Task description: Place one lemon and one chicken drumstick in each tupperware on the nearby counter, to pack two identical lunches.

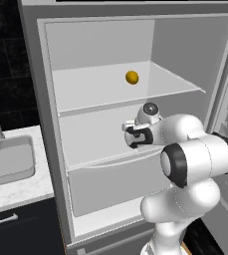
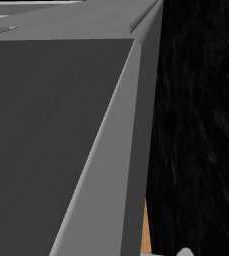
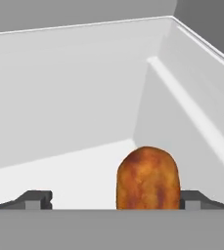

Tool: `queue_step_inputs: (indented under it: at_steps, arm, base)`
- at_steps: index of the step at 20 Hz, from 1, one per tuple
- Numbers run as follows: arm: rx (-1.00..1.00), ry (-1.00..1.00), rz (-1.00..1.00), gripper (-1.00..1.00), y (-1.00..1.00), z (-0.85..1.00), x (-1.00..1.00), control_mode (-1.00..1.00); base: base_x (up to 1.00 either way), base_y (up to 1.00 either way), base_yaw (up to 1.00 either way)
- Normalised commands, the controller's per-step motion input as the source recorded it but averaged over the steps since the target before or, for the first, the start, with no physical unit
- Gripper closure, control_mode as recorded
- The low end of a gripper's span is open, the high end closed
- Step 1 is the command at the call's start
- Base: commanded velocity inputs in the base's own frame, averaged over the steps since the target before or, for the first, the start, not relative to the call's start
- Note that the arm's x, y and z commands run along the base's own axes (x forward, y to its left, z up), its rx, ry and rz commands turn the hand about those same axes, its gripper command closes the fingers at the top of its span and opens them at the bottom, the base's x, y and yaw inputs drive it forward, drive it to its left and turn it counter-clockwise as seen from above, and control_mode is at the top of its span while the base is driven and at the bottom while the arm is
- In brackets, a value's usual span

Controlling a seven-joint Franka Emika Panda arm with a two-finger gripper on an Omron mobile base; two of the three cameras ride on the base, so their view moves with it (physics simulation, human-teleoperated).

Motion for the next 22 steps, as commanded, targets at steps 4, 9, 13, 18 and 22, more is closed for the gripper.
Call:
queue_step_inputs:
  at_steps: [4, 9, 13, 18, 22]
  arm:
    - [0.0, 0.14, -0.12, 1.0, -0.04, -0.89, -0.4, -1.0]
    - [0.0, 0.07, -0.13, 1.0, -0.04, -0.87, -0.64, -1.0]
    - [0.0, 0.01, -0.07, 1.0, -0.11, -0.39, -0.76, -1.0]
    - [0.03, -0.03, 0.0, 1.0, -0.02, 0.0, -1.0, -1.0]
    - [0.07, -0.01, 0.0, 1.0, -0.01, 0.18, -1.0, -1.0]
  base:
    - [0.0, 0.0, 0.0]
    - [0.0, 0.0, 0.0]
    - [0.0, 0.0, 0.0]
    - [0.0, 0.0, 0.0]
    - [0.0, 0.0, 0.0]
